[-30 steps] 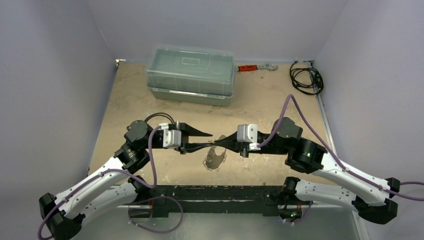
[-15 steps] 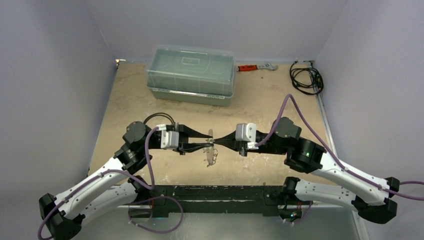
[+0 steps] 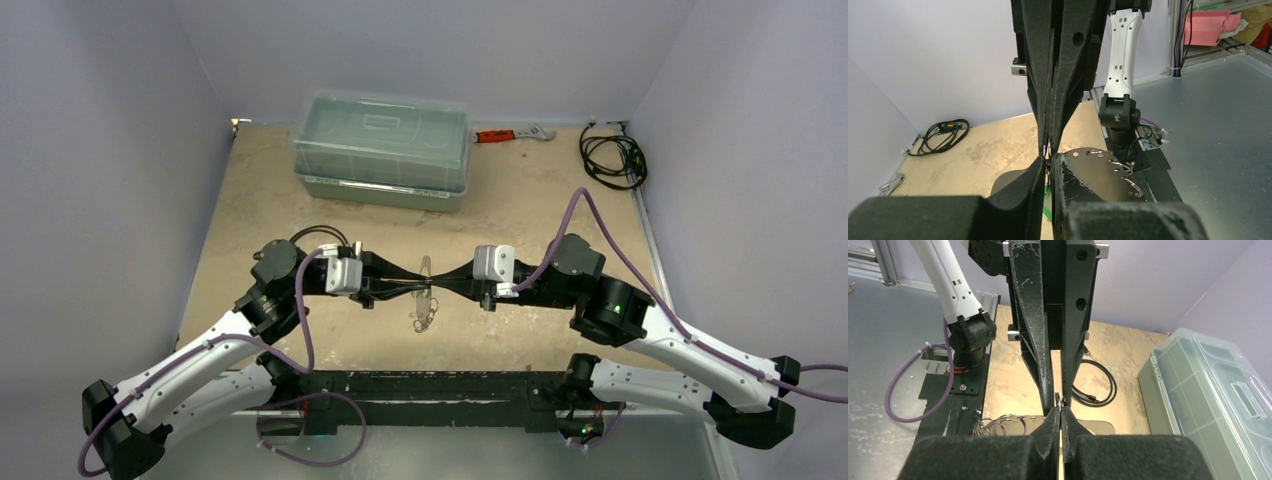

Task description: Put the keys on the keyring

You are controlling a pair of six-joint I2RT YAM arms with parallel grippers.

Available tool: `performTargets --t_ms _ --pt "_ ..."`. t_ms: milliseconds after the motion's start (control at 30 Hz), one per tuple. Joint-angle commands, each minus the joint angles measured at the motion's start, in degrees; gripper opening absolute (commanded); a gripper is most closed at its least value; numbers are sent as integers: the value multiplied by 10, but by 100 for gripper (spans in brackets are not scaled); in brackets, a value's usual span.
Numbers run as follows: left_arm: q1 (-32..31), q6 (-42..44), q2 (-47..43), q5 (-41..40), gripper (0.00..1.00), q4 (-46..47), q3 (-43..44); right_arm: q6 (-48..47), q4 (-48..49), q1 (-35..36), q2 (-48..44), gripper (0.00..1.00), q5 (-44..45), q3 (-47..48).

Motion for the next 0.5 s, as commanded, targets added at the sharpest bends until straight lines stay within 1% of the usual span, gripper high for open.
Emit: performTargets --t_ms 0,100,167,267,333,467 --pt "-1 -19 23 6 1 -3 16 7 64 4 -10 0 -30 6" --pt "-1 -24 28 2 0 -10 21 8 64 4 -11 0 -29 3" --pt "-1 -14 28 -20 0 -39 30 9 63 4 -14 0 -25 2" --pt "-1 46 29 -58 0 -126 65 11 50 4 -16 0 1 5" --pt "-1 79 32 -77 0 -173 85 8 31 4 -15 6 20 10" --pt "-1 119 42 -93 0 -237 117 -2 -12 4 -4 15 60 21"
